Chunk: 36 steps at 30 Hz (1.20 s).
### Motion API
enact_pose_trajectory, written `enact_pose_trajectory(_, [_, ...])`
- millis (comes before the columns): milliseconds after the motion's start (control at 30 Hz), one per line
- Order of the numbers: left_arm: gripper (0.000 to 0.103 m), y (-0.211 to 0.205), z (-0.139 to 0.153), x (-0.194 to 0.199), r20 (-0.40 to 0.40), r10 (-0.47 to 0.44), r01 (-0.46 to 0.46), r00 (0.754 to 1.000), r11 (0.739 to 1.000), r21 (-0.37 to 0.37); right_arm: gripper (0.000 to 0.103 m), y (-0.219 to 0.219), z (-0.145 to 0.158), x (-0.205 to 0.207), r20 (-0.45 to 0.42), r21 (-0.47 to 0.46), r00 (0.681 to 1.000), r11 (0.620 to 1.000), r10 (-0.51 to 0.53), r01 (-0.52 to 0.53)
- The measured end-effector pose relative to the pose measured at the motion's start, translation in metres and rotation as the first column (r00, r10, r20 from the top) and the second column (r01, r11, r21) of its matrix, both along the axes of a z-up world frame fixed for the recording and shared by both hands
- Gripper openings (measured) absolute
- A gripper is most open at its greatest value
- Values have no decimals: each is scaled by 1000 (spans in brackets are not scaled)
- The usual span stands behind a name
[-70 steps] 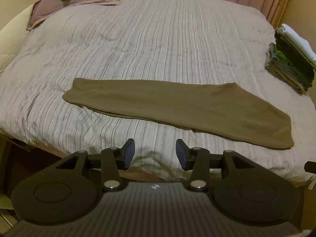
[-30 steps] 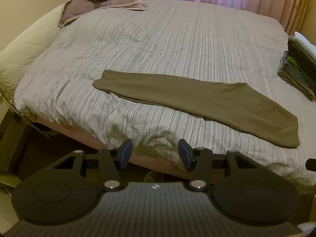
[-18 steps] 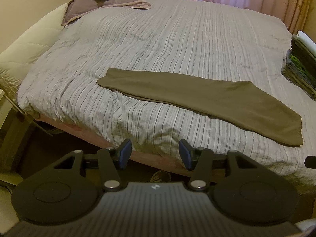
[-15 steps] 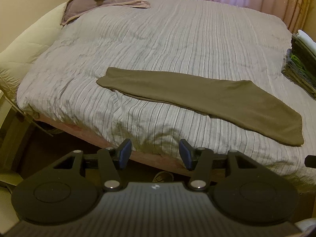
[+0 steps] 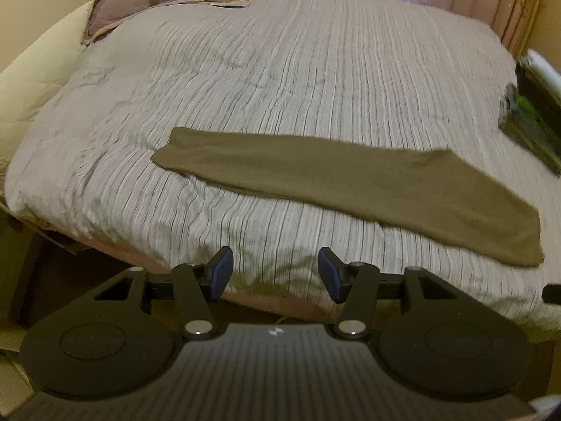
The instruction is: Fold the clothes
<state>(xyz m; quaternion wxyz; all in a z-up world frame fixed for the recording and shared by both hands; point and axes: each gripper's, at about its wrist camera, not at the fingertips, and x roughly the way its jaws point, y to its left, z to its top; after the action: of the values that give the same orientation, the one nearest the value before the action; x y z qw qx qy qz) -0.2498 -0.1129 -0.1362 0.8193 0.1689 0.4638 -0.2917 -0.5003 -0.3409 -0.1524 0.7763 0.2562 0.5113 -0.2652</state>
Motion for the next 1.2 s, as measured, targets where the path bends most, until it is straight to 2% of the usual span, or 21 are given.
enact_pose_trajectory(100, [46, 7, -10, 35, -45, 27, -31, 999, 996, -79, 99, -10, -10, 16, 18, 30, 997, 997, -76, 75])
enact_pose_trajectory(167, [41, 13, -22, 65, -112, 70, -85, 991, 987, -134, 99, -18, -18, 24, 34, 60, 990, 989, -140, 137])
enact_pose_trajectory(233, [40, 22, -39, 101, -192, 129, -165, 973, 969, -186, 99, -28, -29, 31, 40, 102, 976, 972, -215, 210])
enact_pose_trajectory(267, [36, 27, -49, 119, -229, 157, -206, 961, 956, -208, 99, -34, -33, 35, 37, 121, 967, 961, -253, 247])
enact_pose_trajectory(367, [33, 39, -82, 170, -329, 241, -331, 913, 908, -256, 99, -44, -48, 47, 23, 146, 938, 930, -345, 338])
enact_pose_trajectory(467, [32, 51, -117, 212, -422, 329, -468, 845, 836, -286, 99, -49, -66, 57, 6, 140, 914, 905, -406, 402])
enact_pose_trajectory(533, [31, 59, -140, 237, -488, 377, -559, 787, 772, -304, 99, -52, -79, 63, -7, 142, 902, 892, -433, 429])
enact_pose_trajectory(633, [31, 70, -174, 271, -580, 432, -680, 691, 660, -318, 99, -53, -97, 67, -14, 143, 892, 882, -452, 449])
enact_pose_trajectory(700, [31, 75, -191, 282, -601, 460, -725, 654, 607, -325, 99, -54, -109, 68, -19, 131, 892, 884, -451, 449])
enact_pose_trajectory(733, [31, 76, -199, 285, -602, 470, -738, 645, 589, -330, 99, -55, -116, 68, -18, 123, 894, 886, -448, 447])
enact_pose_trajectory(900, [31, 80, -234, 290, -575, 504, -754, 644, 543, -369, 99, -64, -148, 53, 69, 83, 884, 886, -462, 457])
enact_pose_trajectory(1033, [25, 86, -259, 286, -570, 495, -753, 656, 481, -449, 99, -76, -171, 40, 204, 73, 860, 884, -467, 462])
enact_pose_trajectory(1133, [19, 88, -272, 283, -556, 475, -731, 682, 444, -517, 99, -81, -185, 29, 325, 68, 832, 888, -450, 454])
enact_pose_trajectory(1200, [14, 89, -277, 280, -531, 468, -707, 706, 431, -560, 99, -81, -191, 22, 394, 60, 812, 894, -430, 444])
